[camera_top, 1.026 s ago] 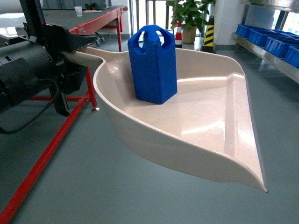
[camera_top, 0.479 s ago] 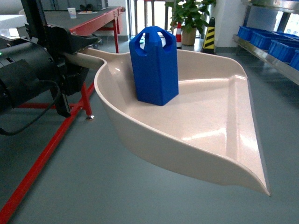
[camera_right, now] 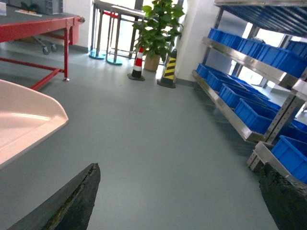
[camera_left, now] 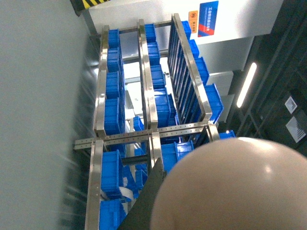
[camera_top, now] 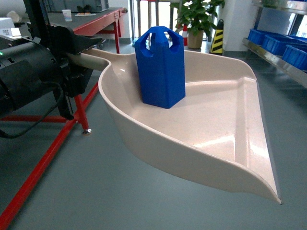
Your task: Place part in tray to right shelf
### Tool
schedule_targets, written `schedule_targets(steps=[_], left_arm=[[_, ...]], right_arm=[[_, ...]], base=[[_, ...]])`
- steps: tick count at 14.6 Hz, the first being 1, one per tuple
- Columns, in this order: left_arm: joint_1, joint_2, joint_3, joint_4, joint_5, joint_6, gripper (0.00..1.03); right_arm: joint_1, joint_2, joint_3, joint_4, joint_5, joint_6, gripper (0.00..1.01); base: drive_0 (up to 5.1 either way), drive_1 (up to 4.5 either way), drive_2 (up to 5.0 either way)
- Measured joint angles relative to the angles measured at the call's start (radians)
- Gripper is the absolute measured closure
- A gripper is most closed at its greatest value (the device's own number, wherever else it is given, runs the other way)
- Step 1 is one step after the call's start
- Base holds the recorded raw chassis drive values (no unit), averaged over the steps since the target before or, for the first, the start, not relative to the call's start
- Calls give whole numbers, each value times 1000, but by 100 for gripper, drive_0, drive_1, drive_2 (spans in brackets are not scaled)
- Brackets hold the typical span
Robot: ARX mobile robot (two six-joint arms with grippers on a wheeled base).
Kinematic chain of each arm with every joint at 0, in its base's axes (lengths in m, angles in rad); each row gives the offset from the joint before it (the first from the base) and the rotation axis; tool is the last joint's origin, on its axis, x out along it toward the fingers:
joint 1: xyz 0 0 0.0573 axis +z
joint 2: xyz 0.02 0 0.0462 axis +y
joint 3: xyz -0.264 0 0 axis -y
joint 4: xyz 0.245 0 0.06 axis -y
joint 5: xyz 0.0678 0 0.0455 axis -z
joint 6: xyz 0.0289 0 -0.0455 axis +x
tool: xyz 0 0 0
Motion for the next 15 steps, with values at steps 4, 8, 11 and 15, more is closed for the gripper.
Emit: schedule_targets(steps=[4,8,11,15], left_arm=[[1,0,0,-6,-1,1,91],[1,0,0,-3,-1,0,91],[1,0,0,-4,0,0,91],[1,0,0,-3,0,0,91]], right_arm=[[0,0,0,-2,0,0,3],[0,0,0,-3,0,0,3],[0,0,0,-5,0,0,3],[0,0,0,-4,0,0,3]], base=[[-8,422,-438],[-13,417,-443],[-16,414,-447],[-7,423,-437]])
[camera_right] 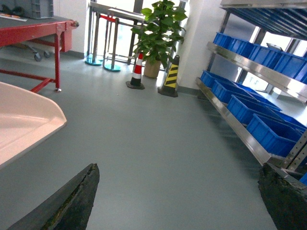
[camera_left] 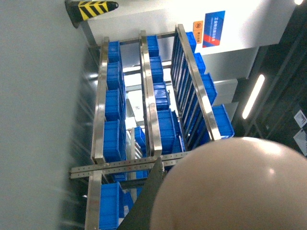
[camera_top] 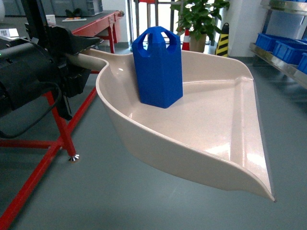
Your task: Place part in tray to right shelf
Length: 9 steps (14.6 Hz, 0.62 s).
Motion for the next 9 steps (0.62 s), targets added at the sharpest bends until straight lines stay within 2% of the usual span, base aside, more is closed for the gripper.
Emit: schedule_targets(steps=[9], left_arm=[[0,0,0,0,0,0,91]], right_arm=[[0,0,0,0,0,0,3]], base=[[4,435,-427]])
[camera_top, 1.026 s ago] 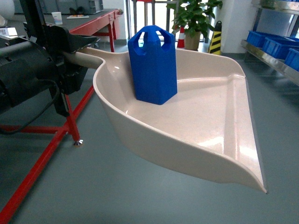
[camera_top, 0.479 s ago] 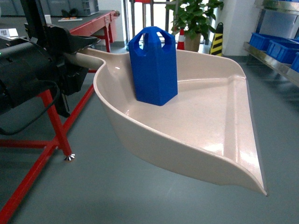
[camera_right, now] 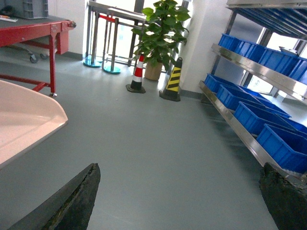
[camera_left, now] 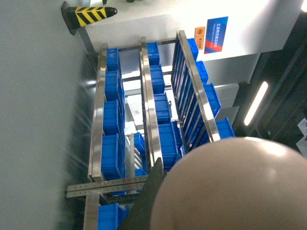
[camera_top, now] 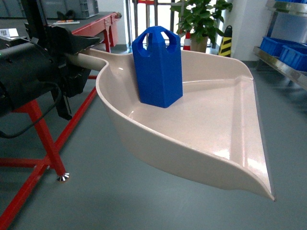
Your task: Place part in tray to right shelf
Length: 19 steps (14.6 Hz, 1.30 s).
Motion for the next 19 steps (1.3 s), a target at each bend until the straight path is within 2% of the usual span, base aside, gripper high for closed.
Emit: schedule_targets(steps=[6,9,19], left_arm=[[0,0,0,4,0,0,91],[11,0,0,-7,-8,0,91],[0,0,2,-2,0,0,91]], right_arm=[[0,0,0,1,0,0,3],[0,13,0,-6,-3,0,3],[0,0,0,0,-2,0,3]], base=[[-2,431,-435],[-157,-157,-157],[-166,-166,-166]])
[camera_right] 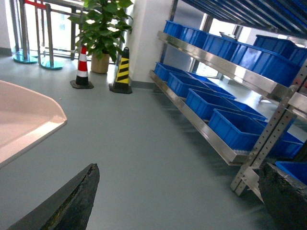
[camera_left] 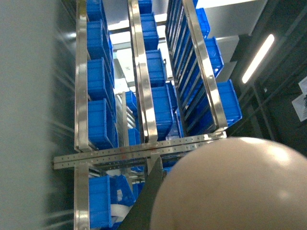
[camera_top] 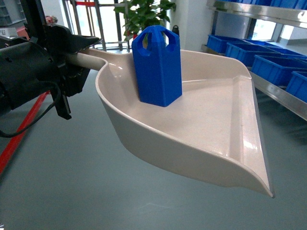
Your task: Place part in tray to right shelf
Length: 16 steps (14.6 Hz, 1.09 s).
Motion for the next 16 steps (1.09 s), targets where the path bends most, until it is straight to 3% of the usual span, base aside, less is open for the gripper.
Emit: schedule_targets(steps=[16], left_arm=[[0,0,0,0,0,0,91]], right_arm=[[0,0,0,0,0,0,3]], base=[[-156,-156,-156]])
